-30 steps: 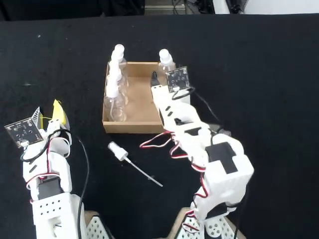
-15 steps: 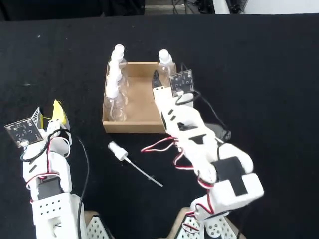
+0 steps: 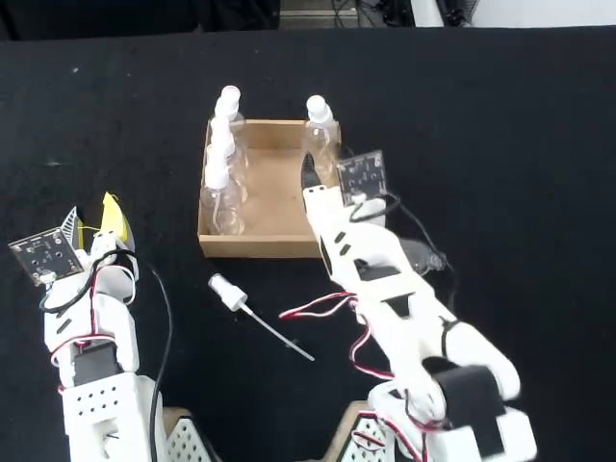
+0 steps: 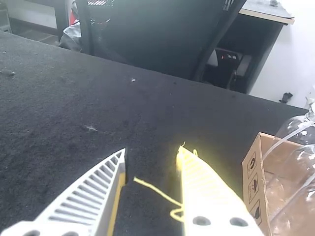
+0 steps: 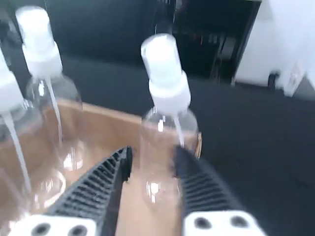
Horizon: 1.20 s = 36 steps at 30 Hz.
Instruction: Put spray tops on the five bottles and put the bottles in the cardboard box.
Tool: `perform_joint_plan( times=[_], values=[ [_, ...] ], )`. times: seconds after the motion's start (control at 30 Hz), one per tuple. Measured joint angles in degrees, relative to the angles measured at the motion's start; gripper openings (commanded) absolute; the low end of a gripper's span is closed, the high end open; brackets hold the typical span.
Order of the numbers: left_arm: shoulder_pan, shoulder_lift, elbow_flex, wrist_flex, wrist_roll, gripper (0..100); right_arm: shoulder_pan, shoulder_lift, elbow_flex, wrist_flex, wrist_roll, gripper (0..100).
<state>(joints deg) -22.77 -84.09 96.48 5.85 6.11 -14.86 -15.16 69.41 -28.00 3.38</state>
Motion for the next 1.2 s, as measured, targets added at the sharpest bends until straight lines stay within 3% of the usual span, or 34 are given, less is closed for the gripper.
perform_joint_plan(
  times=[0.1,0.23,0.37,1.2],
  values=[
    [0.0,0.0,0.0,0.0,0.0,13,-0.1,-0.4,-3.7,10.5,-0.3,1.5],
    [0.0,0.0,0.0,0.0,0.0,13,-0.1,0.2,-10.1,23.3,-6.2,1.0],
    [0.0,0.0,0.0,0.0,0.0,13,-0.1,4.7,-15.7,29.4,-9.4,1.0],
    [0.0,0.0,0.0,0.0,0.0,13,-0.1,22.0,-28.6,29.8,-10.2,1.1]
  ],
)
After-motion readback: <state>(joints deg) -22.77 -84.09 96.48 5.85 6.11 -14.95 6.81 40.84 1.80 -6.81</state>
